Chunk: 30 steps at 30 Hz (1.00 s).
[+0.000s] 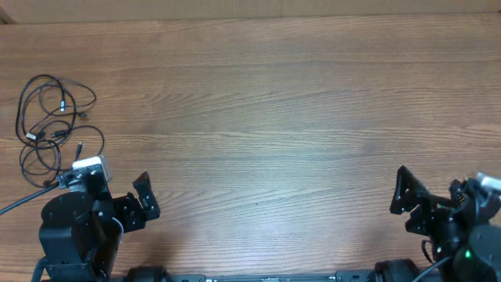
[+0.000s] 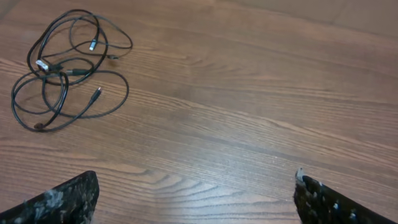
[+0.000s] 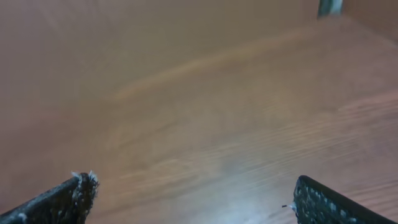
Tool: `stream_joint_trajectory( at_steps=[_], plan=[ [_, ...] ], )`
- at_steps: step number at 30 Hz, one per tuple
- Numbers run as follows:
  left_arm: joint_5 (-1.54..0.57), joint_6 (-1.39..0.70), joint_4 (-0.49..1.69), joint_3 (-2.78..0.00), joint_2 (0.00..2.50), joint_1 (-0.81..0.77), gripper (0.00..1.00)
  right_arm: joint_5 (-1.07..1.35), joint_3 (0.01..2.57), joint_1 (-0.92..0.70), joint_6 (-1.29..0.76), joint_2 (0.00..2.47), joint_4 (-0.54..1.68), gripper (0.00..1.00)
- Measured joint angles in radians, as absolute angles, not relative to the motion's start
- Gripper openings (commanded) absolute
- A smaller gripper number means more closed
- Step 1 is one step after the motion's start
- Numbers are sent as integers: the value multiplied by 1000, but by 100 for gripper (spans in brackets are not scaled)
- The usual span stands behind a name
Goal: Untangle cables
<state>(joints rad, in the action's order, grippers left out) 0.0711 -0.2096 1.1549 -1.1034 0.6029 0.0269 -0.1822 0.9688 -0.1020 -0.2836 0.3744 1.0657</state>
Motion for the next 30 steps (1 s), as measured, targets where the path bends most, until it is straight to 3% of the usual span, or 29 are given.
stream_joint_trajectory(
  at_steps=[14, 30],
  plan=[
    [71, -210, 1156, -1103, 603, 27, 100, -165, 485, -72, -284, 18, 717, 100],
    [71, -210, 1155, -1102, 603, 27, 100, -146, 221, -70, -283, 14, 253, 100]
  ],
)
